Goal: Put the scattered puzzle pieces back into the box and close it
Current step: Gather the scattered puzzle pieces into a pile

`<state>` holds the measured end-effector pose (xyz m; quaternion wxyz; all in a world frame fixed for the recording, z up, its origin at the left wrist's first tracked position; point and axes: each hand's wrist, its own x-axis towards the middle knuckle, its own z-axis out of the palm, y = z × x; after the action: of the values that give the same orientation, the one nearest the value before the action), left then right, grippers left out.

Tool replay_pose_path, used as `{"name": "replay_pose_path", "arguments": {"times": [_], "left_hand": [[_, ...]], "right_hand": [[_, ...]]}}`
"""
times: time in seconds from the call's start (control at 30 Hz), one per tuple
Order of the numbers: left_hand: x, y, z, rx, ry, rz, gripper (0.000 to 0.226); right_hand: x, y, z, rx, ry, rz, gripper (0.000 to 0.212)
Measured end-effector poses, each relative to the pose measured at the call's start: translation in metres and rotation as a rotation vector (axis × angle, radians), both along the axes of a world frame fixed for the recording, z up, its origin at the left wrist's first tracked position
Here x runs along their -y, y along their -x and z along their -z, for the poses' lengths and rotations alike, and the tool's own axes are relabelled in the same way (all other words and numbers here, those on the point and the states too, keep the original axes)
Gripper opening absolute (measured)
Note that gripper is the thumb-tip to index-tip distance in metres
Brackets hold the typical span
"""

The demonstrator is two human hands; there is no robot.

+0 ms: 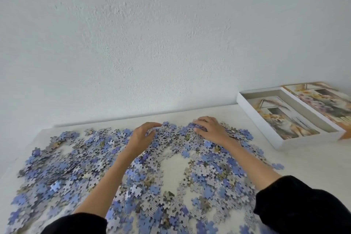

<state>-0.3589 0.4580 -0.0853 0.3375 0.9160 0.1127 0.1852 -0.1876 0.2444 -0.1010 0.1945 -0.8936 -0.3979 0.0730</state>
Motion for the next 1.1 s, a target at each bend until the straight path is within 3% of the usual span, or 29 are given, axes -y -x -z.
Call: {"name": "replay_pose_path", "arguments": {"times": [0.2,0.3,0.43,0.6,0.83,1.0,1.1], "left_hand": [[0.017,0.001,0.003,-0.001,0.03,0.03,0.031],[0.022,0.002,0.01,0.009,0.007,0.045,0.031],[0.024,0.003,0.018,0.043,0.025,0.055,0.029],[0.022,0.004,0.017,0.047,0.132,0.027,0.029],[0.02,0.002,0.016,0.055,0.196,0.001,0.026],[0.021,0.003,0.016,0.051,0.209,-0.013,0.025],[0.021,0.004,0.015,0.053,0.207,-0.01,0.025]], "right_hand": [[0.006,0.034,-0.001,-0.027,0.001,-0.025,0.042],[0.016,0.04,-0.005,-0.147,-0.196,-0.031,0.037],[0.048,0.02,-0.015,-0.076,-0.38,0.13,0.031],[0.098,-0.008,-0.008,-0.179,-0.258,0.336,0.044],[0.097,0.001,0.002,-0.263,-0.22,0.298,0.06],[0.086,0.001,0.002,-0.238,-0.181,0.201,0.038],[0.082,0.013,-0.003,-0.178,-0.145,0.133,0.037]]}}
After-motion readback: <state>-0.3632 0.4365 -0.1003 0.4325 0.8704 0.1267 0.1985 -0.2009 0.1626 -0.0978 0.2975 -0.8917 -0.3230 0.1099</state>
